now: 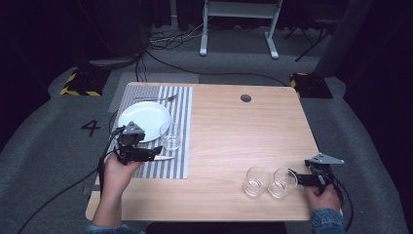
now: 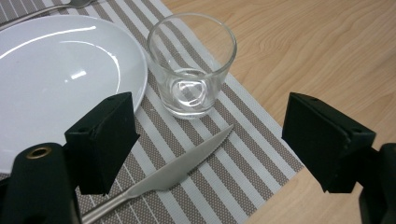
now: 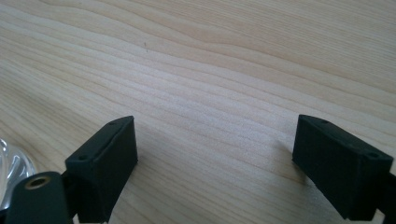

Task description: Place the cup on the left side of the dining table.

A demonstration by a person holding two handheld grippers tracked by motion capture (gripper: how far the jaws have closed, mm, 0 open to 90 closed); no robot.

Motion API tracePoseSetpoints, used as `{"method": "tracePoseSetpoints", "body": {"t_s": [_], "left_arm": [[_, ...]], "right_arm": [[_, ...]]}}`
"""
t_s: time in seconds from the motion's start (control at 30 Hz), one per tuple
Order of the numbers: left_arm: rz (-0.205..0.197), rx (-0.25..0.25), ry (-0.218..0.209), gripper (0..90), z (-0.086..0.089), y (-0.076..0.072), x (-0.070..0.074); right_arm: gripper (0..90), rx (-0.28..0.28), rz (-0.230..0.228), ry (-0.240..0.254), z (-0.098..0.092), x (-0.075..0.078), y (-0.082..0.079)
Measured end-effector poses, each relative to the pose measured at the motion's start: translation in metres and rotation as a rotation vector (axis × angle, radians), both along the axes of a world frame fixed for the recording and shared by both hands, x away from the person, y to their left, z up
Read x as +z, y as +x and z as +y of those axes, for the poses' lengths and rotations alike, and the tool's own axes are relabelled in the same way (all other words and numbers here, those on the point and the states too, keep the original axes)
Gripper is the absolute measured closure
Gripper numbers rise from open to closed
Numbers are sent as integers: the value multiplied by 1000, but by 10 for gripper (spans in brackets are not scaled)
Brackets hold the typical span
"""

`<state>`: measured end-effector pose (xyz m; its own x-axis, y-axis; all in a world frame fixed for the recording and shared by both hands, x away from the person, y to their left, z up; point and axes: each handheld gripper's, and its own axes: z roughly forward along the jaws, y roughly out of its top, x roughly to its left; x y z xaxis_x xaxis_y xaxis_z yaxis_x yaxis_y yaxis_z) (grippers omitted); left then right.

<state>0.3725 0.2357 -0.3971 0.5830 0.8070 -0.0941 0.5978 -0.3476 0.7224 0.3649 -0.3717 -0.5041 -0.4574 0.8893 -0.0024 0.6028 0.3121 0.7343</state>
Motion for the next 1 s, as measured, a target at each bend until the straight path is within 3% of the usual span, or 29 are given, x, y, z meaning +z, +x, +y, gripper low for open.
{"method": "tracePoseSetpoints", "body": {"t_s": [0.53,0.87,1.0], "left_arm": [[13,40,-9,180,28,-35,0],[53,90,-35,178,53,-59,-11],[90,111,-56,176,60,-65,-21]], "right_arm": [[142,0,0,0,0,0,0],[142,0,0,-1,0,0,0],[142,0,0,-1,0,0,0]]}}
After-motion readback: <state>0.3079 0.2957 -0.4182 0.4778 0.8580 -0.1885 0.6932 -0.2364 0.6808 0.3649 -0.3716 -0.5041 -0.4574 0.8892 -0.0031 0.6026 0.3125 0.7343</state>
